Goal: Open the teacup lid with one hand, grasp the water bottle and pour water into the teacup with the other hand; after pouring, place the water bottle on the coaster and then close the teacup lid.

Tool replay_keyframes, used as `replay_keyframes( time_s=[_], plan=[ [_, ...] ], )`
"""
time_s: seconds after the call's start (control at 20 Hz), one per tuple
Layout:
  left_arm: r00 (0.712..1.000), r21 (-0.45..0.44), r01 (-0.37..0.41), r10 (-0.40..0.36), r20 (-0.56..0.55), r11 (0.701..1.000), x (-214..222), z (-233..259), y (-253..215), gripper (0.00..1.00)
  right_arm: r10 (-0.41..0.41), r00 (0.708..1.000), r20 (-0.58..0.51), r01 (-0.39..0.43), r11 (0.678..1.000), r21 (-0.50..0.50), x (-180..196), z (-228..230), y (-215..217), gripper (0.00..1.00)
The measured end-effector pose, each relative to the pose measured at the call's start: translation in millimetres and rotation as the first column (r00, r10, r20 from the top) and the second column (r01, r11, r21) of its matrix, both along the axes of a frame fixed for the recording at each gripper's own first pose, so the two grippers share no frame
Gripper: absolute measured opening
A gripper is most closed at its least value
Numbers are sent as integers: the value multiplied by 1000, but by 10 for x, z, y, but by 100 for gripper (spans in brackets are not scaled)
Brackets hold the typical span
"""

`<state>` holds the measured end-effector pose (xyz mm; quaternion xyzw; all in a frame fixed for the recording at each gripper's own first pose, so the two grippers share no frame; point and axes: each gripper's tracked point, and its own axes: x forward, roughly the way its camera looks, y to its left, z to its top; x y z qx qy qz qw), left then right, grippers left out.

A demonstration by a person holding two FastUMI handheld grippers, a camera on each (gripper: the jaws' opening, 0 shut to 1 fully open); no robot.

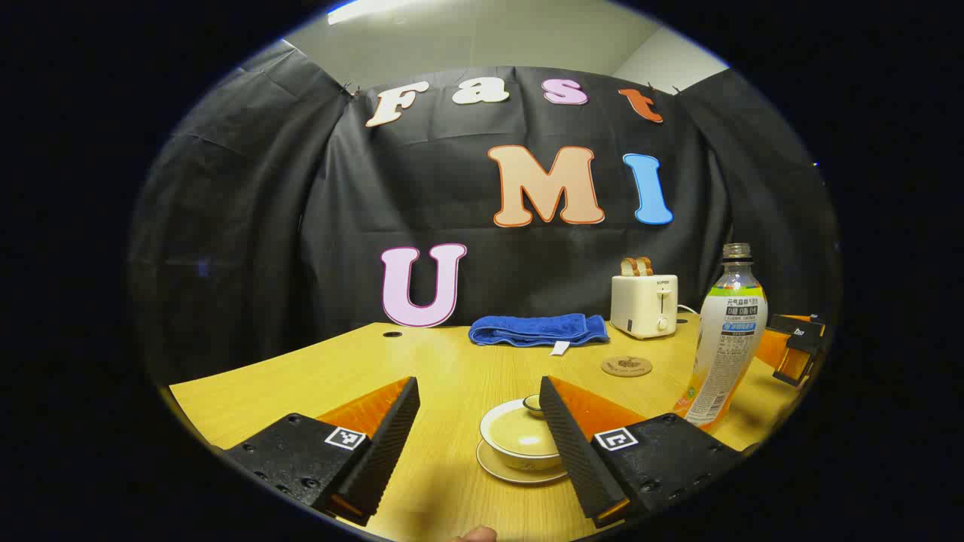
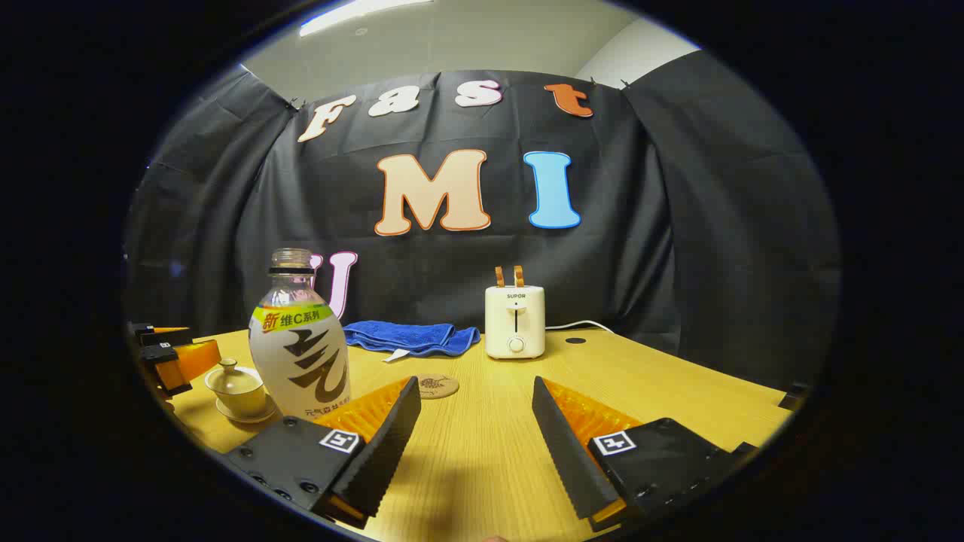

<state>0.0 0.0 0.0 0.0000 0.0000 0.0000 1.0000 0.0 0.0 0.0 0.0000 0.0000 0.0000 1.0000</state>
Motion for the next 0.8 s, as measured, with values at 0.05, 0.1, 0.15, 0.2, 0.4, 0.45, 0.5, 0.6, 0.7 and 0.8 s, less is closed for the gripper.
replay_keyframes(
  time_s=[0.05,0.1,0.15,0.2,0.4,0.45,0.5,0.6,0.7,0.8],
  plan=[
    [1000,1,0,0,0,1000,1,4,-2,94,0,1000,0,0,1000,0,1,5,-2,96],
    [1000,1,0,0,-1,1000,1,-5,-3,94,0,1000,0,0,1000,0,2,0,0,96],
    [1000,3,1,-1,-3,1000,3,-2,-5,94,0,1000,1,0,1000,0,2,5,-1,100],
    [1000,3,1,-1,-5,1000,1,-11,-6,94,0,1000,0,0,1000,0,2,1,-2,92],
    [1000,6,19,-19,-6,1000,6,-2,-27,94,0,1000,0,0,1000,0,3,-1,-1,91],
    [1000,7,22,-22,-7,1000,7,4,-29,94,0,1000,0,0,1000,0,1,5,-2,91],
    [999,7,36,-36,-3,999,8,9,-50,93,0,1000,0,0,1000,0,2,-4,-2,91],
    [998,-1,57,-57,5,998,34,14,-98,94,-1,1000,-3,1,1000,-1,0,-6,-3,92],
    [997,14,78,-78,-18,997,50,-34,-137,94,-1,1000,-3,1,1000,-1,2,-3,-6,96],
    [995,23,92,-91,-33,996,57,-45,-164,94,-1,1000,-2,1,1000,0,2,-2,-6,92]
  ],
)
